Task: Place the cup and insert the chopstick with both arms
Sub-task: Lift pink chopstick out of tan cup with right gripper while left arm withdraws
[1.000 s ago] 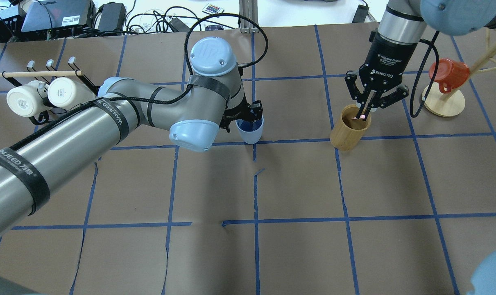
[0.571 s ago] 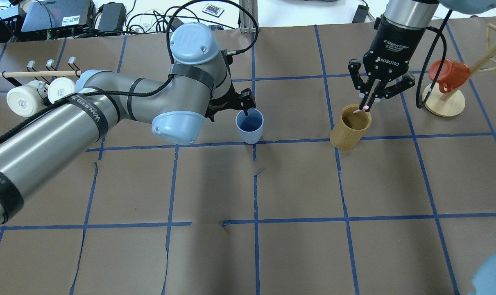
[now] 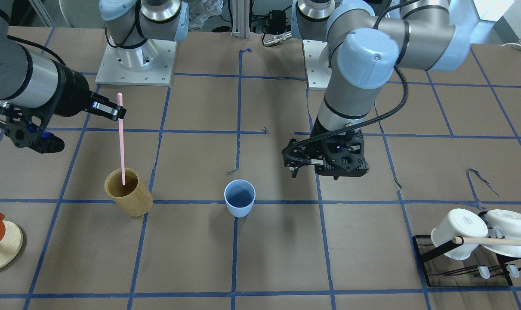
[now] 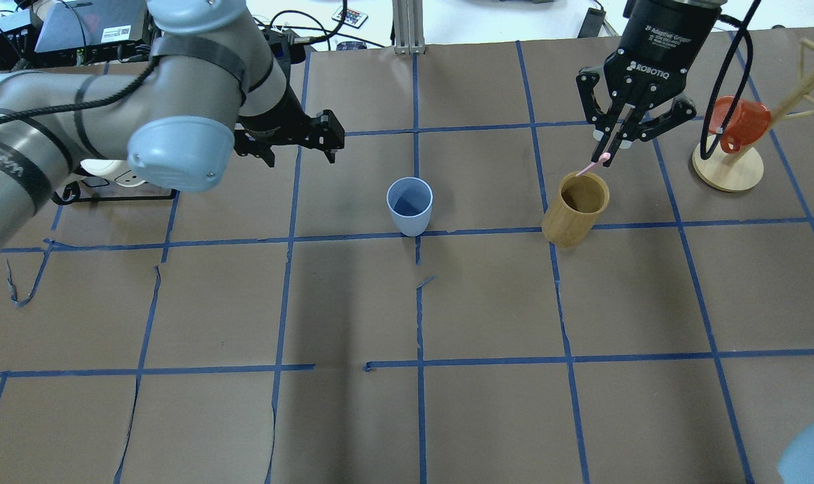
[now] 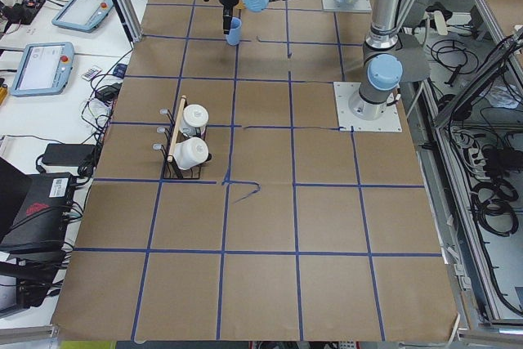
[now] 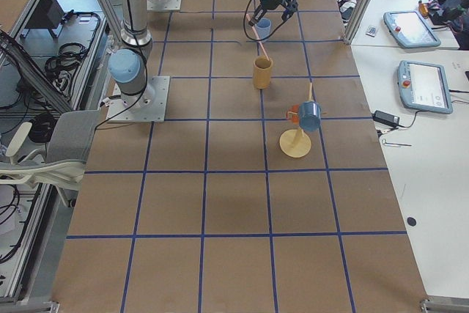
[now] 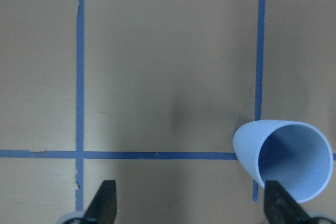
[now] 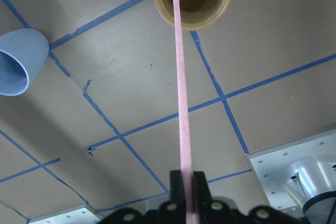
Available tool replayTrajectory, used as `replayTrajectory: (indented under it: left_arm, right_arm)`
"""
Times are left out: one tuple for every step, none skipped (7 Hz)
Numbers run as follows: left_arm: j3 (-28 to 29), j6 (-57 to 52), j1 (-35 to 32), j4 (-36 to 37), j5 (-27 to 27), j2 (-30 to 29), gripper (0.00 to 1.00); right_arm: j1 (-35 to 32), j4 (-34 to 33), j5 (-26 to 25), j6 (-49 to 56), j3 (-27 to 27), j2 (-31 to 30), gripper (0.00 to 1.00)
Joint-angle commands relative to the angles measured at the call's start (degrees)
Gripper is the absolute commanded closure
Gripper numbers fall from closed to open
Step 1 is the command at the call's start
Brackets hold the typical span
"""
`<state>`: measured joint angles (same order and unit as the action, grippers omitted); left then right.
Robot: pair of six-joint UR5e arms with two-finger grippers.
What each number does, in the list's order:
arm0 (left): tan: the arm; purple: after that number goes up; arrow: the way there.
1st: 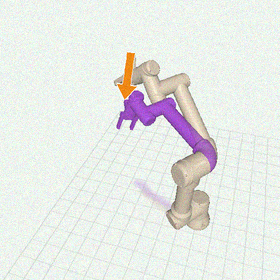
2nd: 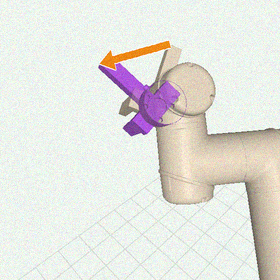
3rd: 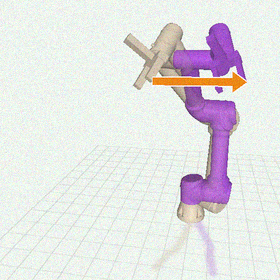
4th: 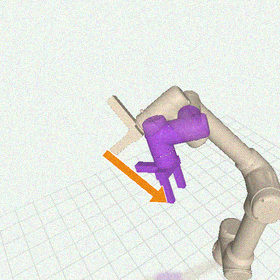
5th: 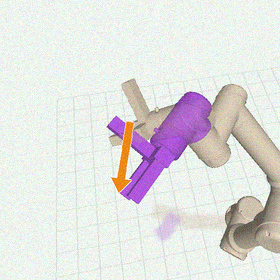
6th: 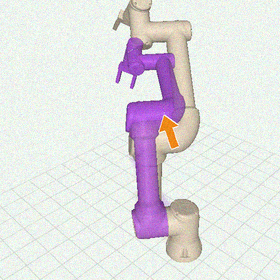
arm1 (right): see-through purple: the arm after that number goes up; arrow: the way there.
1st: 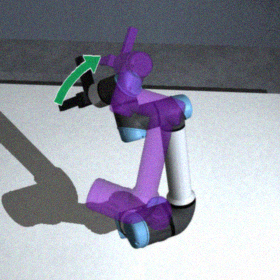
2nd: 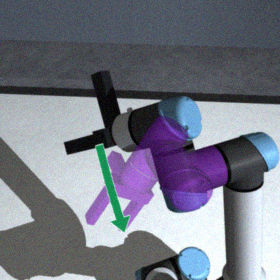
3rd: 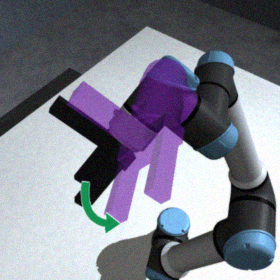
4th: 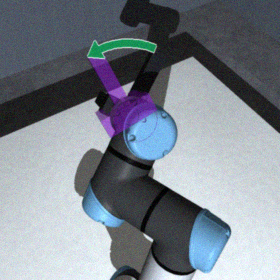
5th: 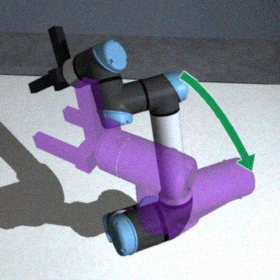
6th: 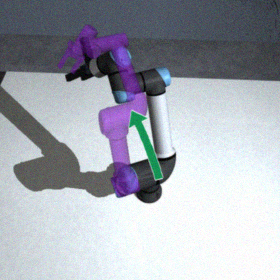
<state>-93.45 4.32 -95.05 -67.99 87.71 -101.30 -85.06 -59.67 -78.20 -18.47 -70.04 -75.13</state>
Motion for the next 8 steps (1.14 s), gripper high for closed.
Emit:
replayTrajectory:
  left_arm:
    - [7.8,-5.4,4.2,-10.2,0.1,1.2,0.00]
    - [12.3,-4.2,4.1,-13.0,0.6,0.1,0.00]
    - [15.5,-4.2,4.0,-18.5,3.1,0.0,0.00]
    - [15.1,-4.2,3.1,-20.3,4.0,0.9,0.00]
    - [13.2,-4.8,2.6,-20.3,3.2,2.1,0.00]
    - [9.6,-5.5,2.4,-19.8,3.4,4.4,0.00]
    - [7.8,-6.8,2.8,-19.8,3.4,6.7,0.00]
    - [8.0,-6.9,3.4,-19.7,3.5,7.4,0.00]
  right_arm:
    - [-0.6,1.9,8.6,-2.8,2.1,-0.1,1.00]
    - [-2.0,1.7,11.6,-5.4,2.2,-0.1,1.00]
    - [-3.3,0.3,18.3,-10.9,2.2,0.2,1.00]
    - [-4.1,-3.3,22.1,-16.4,2.1,0.4,1.00]
    - [-6.0,-6.8,26.2,-22.8,2.0,1.1,1.00]
    - [-8.8,-12.7,27.0,-29.8,1.8,3.0,1.00]
    - [-11.5,-15.6,27.0,-33.8,1.8,5.1,1.00]
    - [-12.6,-18.5,28.7,-37.4,1.6,6.6,1.00]
